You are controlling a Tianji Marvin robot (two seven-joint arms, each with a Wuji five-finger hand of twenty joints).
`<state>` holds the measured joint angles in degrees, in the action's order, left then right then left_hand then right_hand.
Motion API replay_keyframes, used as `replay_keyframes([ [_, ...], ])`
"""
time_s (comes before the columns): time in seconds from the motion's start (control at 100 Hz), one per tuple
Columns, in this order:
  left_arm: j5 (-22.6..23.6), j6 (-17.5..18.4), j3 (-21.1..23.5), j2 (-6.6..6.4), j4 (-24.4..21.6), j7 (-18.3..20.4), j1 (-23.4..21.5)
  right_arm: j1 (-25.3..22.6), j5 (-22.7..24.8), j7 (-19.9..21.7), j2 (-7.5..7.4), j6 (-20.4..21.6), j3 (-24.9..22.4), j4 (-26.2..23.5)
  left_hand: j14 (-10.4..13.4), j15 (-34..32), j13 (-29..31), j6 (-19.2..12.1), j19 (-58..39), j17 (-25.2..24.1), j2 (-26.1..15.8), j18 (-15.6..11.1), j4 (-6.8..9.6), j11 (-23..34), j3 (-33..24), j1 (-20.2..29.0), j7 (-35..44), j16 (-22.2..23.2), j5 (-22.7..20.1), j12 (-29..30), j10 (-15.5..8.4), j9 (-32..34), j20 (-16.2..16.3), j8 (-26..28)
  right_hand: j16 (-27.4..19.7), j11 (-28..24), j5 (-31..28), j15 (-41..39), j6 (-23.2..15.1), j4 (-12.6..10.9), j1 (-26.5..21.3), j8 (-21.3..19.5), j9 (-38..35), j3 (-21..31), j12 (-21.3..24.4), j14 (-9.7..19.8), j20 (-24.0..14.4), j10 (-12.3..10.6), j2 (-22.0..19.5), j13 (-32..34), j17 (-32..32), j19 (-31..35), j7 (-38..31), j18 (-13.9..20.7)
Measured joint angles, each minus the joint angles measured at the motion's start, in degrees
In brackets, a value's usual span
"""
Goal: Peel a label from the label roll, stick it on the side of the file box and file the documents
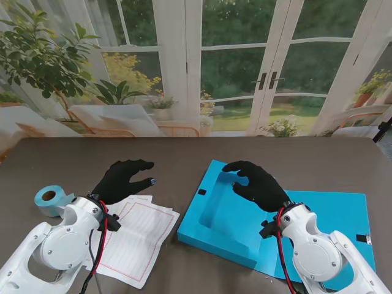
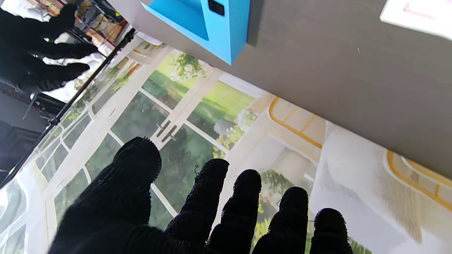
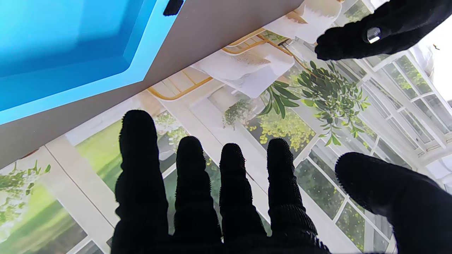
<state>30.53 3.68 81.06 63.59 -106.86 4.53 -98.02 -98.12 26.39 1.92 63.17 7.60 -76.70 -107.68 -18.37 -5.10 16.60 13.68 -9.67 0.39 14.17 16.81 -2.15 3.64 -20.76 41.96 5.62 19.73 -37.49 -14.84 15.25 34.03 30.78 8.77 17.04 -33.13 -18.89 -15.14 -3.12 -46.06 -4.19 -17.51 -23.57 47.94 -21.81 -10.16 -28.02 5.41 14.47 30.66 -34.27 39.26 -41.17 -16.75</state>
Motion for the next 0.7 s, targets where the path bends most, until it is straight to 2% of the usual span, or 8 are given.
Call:
replay_keyframes([
  [0.23, 4.3, -0.4, 8.1, -0.72, -4.6, 2.9, -3.9, 0.0, -0.1, 0.6, -0.06, 0.6, 0.3, 0.0, 0.3, 0.0, 0.0, 0.0, 0.0, 0.2, 0.0, -0.5, -0.01, 0.0, -1.0, 0.1, 0.0, 0.0, 0.0, 0.0, -0.3, 0.0, 0.4, 0.0, 0.0, 0.0, 0.0, 0.0, 0.0, 0.0, 0.0, 0.0, 0.0, 0.0, 0.0, 0.0, -0.1, 0.0, 0.0, 0.0, 0.0, -0.3, 0.0, 0.0],
  [0.38, 8.2, -0.3, 15.6, -0.83, -8.9, 3.6, -10.8, 0.0, -0.2, 0.5, -0.09, 0.9, 0.4, 0.0, 0.9, 0.0, 0.0, -0.1, 0.0, 0.6, 0.1, -0.9, -0.01, 0.0, -2.1, -0.9, 0.0, 0.0, 0.0, 0.0, -0.4, -0.2, 0.4, 0.0, 0.0, 0.0, 0.0, 0.0, 0.1, 0.0, 0.0, 0.0, 0.0, 0.0, 0.0, 0.0, -0.1, 0.0, 0.0, 0.0, 0.0, -0.3, 0.0, 0.0],
  [0.42, 8.3, -0.3, 17.3, -0.83, -9.7, 3.3, -12.8, 0.0, -0.2, 0.5, -0.09, 0.9, 0.6, 0.0, 0.9, 0.0, 0.0, -0.1, 0.0, 0.6, 1.3, -1.0, -0.01, 0.0, -2.3, -0.9, 0.0, 0.0, 0.1, 0.0, -0.5, -0.8, 0.4, 0.0, 0.0, 0.0, 0.0, 0.0, 0.1, 0.0, 0.0, 0.0, 0.0, 0.0, 0.0, 0.0, -0.1, 0.0, 0.0, 0.0, 0.0, -0.3, 0.0, 0.0],
  [0.57, 9.1, -0.3, 22.4, -0.69, -10.8, 0.5, -19.0, 0.0, -0.2, 0.5, -0.18, 1.0, 1.4, 0.1, 1.8, 0.0, -0.6, -0.7, 0.0, 0.6, 1.3, -1.7, -0.01, -0.3, -3.7, -1.0, -0.1, 0.0, 1.9, 0.0, -1.2, -2.5, 0.4, -0.3, 0.0, 0.0, 0.0, 0.0, 0.1, 0.0, 0.0, 0.0, 0.0, 0.0, 0.0, 0.0, -0.2, 0.0, 0.0, 0.0, 0.0, -0.4, 0.0, 0.0],
  [0.7, 11.2, 0.7, 25.3, -0.21, -10.3, -2.5, -21.7, 0.0, -0.1, 0.5, -0.21, 1.0, 2.1, 0.1, 3.6, -0.1, -3.5, -2.2, 0.0, -0.4, 3.2, -3.8, -0.01, -0.1, -5.8, -2.5, -2.3, 0.2, 6.2, 0.0, -2.6, -5.6, 0.4, -1.4, 0.0, 0.0, 0.0, 0.0, 0.1, 0.0, 0.0, 0.0, -0.1, 0.0, 0.0, 0.0, -0.3, 0.0, 0.0, 0.0, 0.0, -0.4, 0.0, 0.0],
])
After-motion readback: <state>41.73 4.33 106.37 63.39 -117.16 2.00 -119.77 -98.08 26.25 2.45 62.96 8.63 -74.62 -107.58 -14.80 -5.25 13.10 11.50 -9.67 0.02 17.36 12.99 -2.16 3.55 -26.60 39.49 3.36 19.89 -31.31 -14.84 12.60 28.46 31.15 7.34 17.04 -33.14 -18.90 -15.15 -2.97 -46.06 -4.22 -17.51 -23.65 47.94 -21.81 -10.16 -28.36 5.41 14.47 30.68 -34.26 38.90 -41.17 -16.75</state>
